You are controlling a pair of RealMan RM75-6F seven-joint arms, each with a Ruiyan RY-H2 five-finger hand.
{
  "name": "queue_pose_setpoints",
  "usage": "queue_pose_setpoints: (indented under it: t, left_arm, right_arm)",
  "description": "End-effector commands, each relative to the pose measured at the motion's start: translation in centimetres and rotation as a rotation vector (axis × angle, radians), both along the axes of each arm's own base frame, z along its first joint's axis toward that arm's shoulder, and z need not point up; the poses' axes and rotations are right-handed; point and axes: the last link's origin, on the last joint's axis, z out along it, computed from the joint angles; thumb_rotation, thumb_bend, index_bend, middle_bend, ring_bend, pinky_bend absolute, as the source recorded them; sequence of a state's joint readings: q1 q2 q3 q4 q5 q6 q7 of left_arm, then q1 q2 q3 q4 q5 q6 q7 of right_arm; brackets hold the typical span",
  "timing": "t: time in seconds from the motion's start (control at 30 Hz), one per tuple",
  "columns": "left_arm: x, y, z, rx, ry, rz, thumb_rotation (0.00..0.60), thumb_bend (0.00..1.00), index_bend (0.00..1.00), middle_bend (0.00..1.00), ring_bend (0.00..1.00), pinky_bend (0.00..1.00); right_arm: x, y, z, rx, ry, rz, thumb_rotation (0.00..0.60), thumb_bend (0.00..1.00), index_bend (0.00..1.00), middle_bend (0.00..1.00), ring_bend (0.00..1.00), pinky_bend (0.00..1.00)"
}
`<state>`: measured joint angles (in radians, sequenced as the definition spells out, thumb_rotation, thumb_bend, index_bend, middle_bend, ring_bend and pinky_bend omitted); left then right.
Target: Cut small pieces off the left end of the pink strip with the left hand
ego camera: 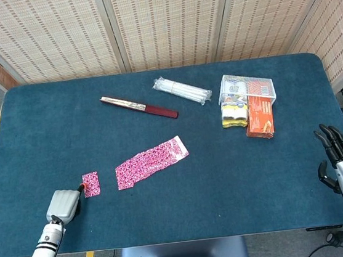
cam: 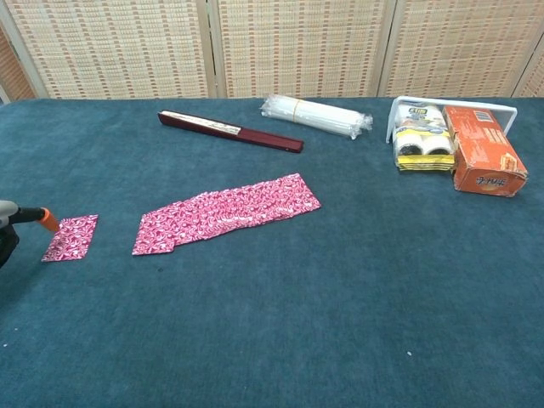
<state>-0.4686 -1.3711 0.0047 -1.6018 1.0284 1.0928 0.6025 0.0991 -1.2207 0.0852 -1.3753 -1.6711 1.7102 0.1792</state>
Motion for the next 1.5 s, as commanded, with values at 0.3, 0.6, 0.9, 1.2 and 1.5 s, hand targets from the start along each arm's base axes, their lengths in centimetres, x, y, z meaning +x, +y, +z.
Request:
queue_pose_setpoints:
  t: [0.3,0.6,0.9,1.2,1.5]
  left_arm:
    - [4.9,1.6,-2.5,-0.062,-0.113,-0.158,0.6,0.83,0.06,0.72,0.79,0.69]
    - [6.0,1.8,-5.3,-0.197,-0.111,-0.172,0.6,0.83,0.17,0.72,0.79,0.7]
    - [6.0,2.0,-5.9,-0.215,-0.1,-0.158,0.6,0.83,0.2,0.72,0.79,0.7]
    - [5.7,2.8,-5.5,-0.178,-0.073,-0.149,0.6,0.83,0.2,0.72,0.79,0.7]
    - [5.1,3.4,-5.0,-0.152,-0.045,-0.126,0.6,0.83,0.2,0.72,0.79,0.7]
  right_arm:
    - [0.0,0.0,0.2,-0.007,-0.005,0.002,0.6,0.77,0.0,0.0,0.0,0.17]
    - [0.0,0.0,0.5,-0.01,-0.013,0.005,0.6,0.77,0.0,0.0,0.0,0.17]
    - [0.0,0.0,0.4,-0.005,-0.011,0.003,0.6,0.77,0.0,0.0,0.0,0.17]
    - [0.0,-0.1,0.2,0.003,-0.006,-0.001,0.6,0.77,0.0,0.0,0.0,0.17]
    - [0.0,-0.1,0.2,0.004,-0.004,-0.001,0.6,0.77,0.0,0.0,0.0,0.17]
